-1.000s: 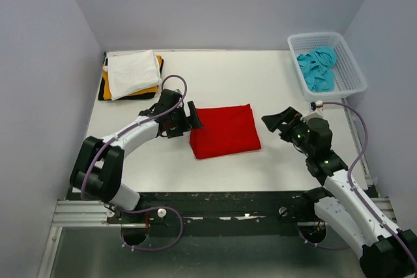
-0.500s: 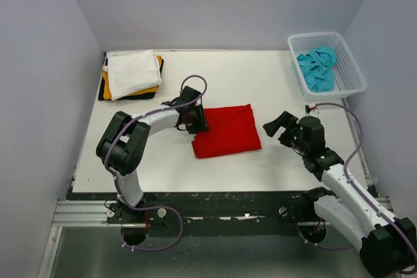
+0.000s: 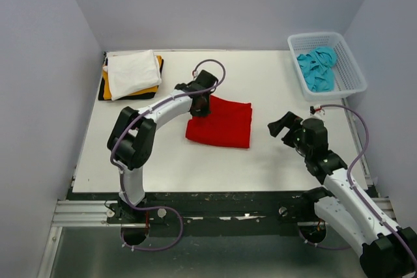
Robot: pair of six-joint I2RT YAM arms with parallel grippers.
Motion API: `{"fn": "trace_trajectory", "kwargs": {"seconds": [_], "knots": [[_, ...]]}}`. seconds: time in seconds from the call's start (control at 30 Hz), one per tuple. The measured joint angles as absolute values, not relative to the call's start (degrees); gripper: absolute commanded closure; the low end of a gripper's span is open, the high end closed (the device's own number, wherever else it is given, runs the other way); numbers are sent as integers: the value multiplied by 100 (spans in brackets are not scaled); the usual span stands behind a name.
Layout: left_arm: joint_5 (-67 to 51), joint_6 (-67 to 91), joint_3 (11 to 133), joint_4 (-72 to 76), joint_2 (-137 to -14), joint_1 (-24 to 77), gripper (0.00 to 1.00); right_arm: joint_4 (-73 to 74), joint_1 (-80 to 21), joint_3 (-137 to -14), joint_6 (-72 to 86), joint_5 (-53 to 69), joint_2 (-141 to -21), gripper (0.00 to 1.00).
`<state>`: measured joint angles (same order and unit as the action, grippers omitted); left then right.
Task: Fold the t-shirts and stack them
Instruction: Put the neatly folded tshirt into the corner of the board with the left arm
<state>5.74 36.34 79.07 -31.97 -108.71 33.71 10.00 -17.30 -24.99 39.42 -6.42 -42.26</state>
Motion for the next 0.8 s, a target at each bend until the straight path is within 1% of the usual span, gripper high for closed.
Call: {"fn": "trace_trajectory", "kwargs": {"seconds": [0.1,0.17,0.4,0.47,0.63,0.8], "knots": [[1258,2808,8534,-3400,-10871,3251,100,1002,-1730,-2499,3911,-685,-4239,0],[1455,2390,8840,-3400,-10871,3138,100,1002,-1730,-2499,3889,-703,-4272,0],[1671,856,9931,-3465,-10951,2141,100,1004,-1730,-2499,3802,-836,-4451,0],[1776,381,10401,-3577,-11104,1872,100,1004,-1730,-2499,3776,-902,-4501,0],[1966,-246,11273,-3848,-11443,1723,100,1002,-1730,-2499,3732,-1118,-4692,0],[2060,-340,11793,-4193,-11563,1616,100,1002,-1730,-2499,3695,-1295,-4969,0]]}}
